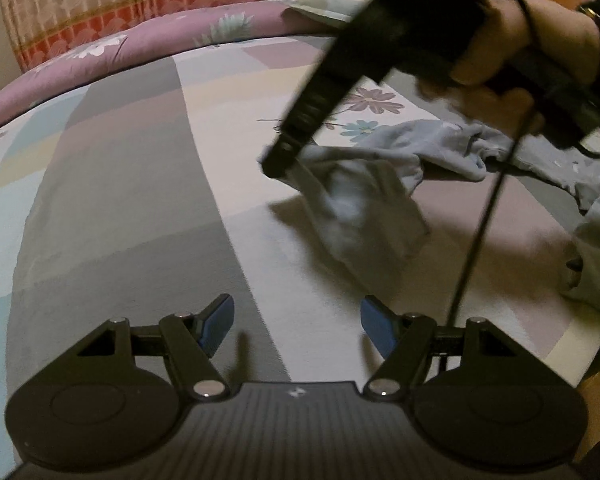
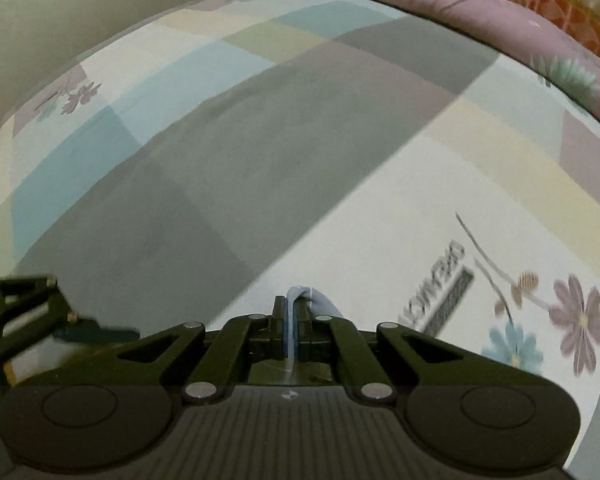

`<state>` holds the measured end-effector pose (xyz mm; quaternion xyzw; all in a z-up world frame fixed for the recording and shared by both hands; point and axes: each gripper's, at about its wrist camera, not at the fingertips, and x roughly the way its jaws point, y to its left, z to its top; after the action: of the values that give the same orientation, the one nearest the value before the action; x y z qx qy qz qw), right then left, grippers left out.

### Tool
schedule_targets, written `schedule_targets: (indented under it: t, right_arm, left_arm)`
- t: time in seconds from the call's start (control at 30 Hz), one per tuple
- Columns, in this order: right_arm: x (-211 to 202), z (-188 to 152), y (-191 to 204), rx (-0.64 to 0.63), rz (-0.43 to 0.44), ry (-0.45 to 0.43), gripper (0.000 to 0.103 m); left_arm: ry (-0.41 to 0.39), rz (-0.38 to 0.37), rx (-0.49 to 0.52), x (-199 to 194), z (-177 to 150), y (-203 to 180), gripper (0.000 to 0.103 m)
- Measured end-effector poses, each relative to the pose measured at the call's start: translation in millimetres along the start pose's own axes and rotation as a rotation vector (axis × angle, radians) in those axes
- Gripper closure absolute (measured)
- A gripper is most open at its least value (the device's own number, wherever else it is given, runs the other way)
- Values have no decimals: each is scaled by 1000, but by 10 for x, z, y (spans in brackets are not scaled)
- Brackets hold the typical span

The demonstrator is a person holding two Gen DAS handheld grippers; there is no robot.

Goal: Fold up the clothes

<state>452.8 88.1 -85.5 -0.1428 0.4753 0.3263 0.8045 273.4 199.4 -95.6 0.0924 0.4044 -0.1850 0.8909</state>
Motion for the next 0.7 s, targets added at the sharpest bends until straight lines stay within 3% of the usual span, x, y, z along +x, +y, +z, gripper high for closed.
schedule_targets:
  t: [0.33,0.43,0.7]
  right_arm:
    - [201,493,-121,17,-34,-83,99]
    - [202,538,-182,46,-39,-108,84]
    - [-74,136,-239,11,-54,-124,78]
  left_arm:
    - [-7,28,-31,104,37,156,32]
    - [-5,32,-50,123,38,202,32]
    - [-3,2,-95,93,10,192,32]
